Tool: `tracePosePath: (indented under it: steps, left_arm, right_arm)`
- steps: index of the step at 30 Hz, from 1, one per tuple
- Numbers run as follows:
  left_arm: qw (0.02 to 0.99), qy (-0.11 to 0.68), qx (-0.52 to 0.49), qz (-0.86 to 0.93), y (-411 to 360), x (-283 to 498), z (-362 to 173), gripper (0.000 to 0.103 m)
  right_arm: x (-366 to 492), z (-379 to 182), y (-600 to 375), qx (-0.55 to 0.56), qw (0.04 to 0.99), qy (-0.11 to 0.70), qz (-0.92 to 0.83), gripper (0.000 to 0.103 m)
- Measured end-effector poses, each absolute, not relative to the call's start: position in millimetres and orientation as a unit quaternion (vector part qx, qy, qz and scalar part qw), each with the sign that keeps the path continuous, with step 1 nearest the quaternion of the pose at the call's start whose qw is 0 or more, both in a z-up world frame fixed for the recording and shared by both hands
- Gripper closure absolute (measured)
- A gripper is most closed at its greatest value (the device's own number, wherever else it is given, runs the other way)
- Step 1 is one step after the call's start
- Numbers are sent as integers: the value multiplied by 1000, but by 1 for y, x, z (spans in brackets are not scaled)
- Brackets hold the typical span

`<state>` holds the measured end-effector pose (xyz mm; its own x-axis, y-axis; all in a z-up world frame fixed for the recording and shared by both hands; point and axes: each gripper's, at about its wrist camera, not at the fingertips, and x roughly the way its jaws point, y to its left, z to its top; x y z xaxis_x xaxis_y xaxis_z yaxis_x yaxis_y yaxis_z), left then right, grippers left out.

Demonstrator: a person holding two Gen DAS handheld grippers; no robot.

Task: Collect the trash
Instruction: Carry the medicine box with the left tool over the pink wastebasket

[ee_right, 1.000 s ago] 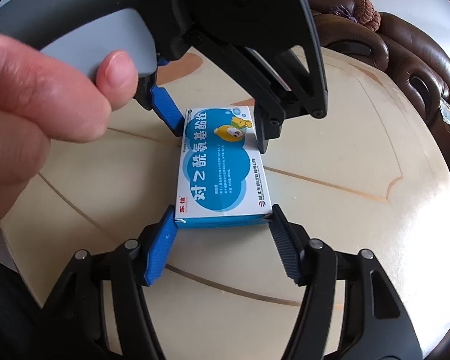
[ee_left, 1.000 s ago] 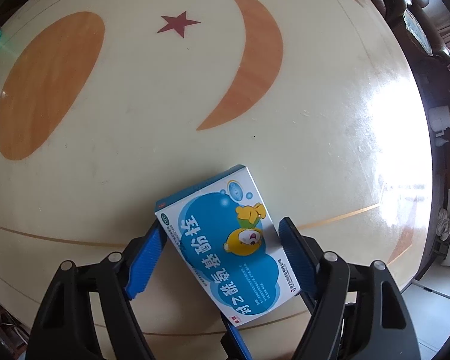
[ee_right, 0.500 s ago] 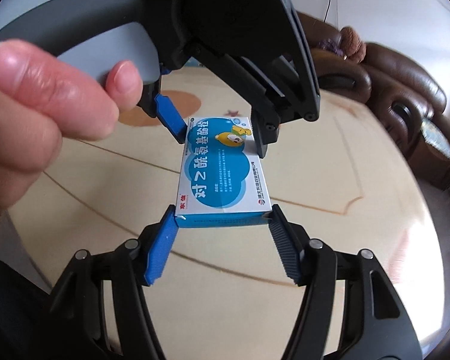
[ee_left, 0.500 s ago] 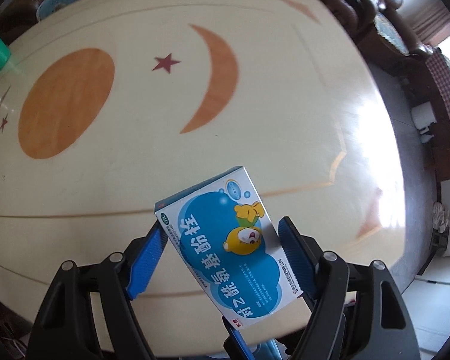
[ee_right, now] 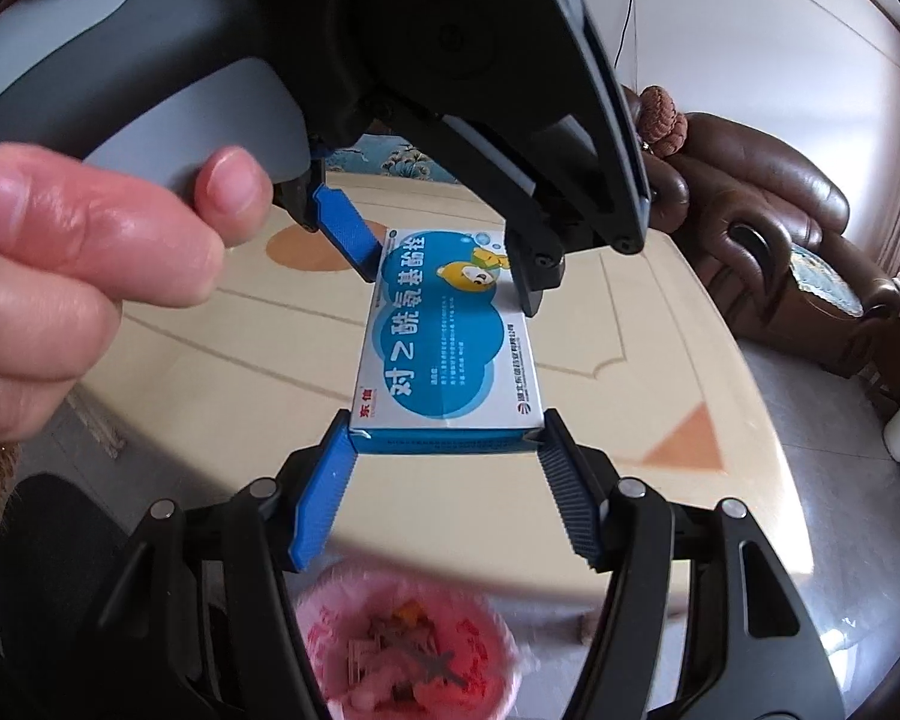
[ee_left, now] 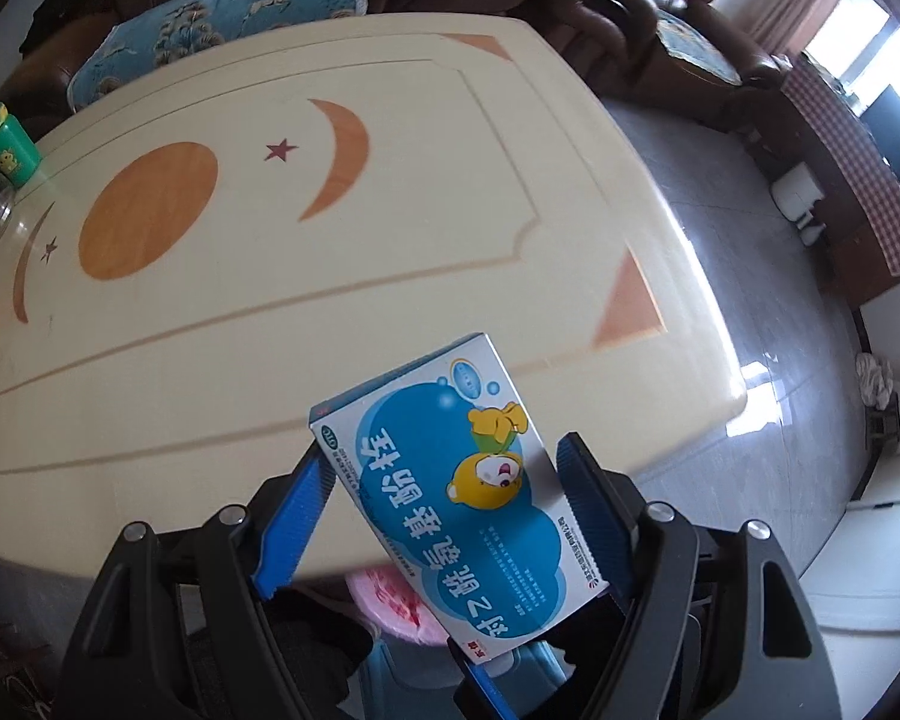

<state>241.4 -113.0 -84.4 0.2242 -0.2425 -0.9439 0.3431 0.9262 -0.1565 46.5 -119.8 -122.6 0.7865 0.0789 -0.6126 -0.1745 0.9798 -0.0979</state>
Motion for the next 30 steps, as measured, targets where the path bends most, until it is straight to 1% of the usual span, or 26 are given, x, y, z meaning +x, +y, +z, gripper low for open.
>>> tracePosePath:
  steps: [3, 6, 12, 16, 17, 25, 30]
  left_arm:
    - [780, 594, 45, -192, -119, 210, -81, 29]
    - [776, 598, 48, -195, -120, 183, -90, 29]
    - [752, 625, 49, -203, -123, 140, -124, 29]
    - [739, 641, 57, -201, -124, 121, -159, 29]
    - [735, 645, 58, -200, -124, 118, -169, 29]
    - [717, 665, 70, -198, -125, 115, -240, 29]
    - [716, 661, 80, -210, -127, 124, -268, 28]
  right_arm:
    - [19, -121, -122, -75, 940, 326, 66, 42]
    - [0, -121, -122, -80, 936, 336, 63, 42]
    - [-48, -148, -117, -100, 919, 377, 65, 42]
    - [-66, -174, -119, -96, 902, 414, 73, 42]
    - [-54, -177, -127, -92, 898, 423, 76, 42]
    - [-49, -231, -124, -76, 870, 479, 90, 41]
    - [-25, -256, -126, -78, 860, 494, 96, 41]
